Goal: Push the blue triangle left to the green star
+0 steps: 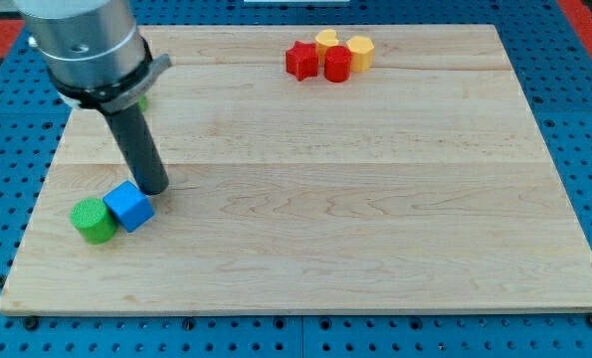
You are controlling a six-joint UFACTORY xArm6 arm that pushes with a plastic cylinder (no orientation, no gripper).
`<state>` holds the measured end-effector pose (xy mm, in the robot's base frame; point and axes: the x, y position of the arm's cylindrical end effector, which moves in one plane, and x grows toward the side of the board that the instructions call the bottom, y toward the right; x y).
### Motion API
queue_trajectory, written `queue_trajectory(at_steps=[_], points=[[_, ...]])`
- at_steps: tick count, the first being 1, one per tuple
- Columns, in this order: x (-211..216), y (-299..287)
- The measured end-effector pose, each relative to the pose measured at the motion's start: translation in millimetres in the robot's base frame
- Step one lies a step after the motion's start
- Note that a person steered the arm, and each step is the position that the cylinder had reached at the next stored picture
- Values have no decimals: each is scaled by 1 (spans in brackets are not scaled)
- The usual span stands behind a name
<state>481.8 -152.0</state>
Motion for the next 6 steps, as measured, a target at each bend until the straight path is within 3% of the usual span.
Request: queue_trajectory(at_steps=[1, 3, 4, 5, 6], points=[[-62, 55], [-265, 53], [-280, -15], [-250, -70], [-189, -77]])
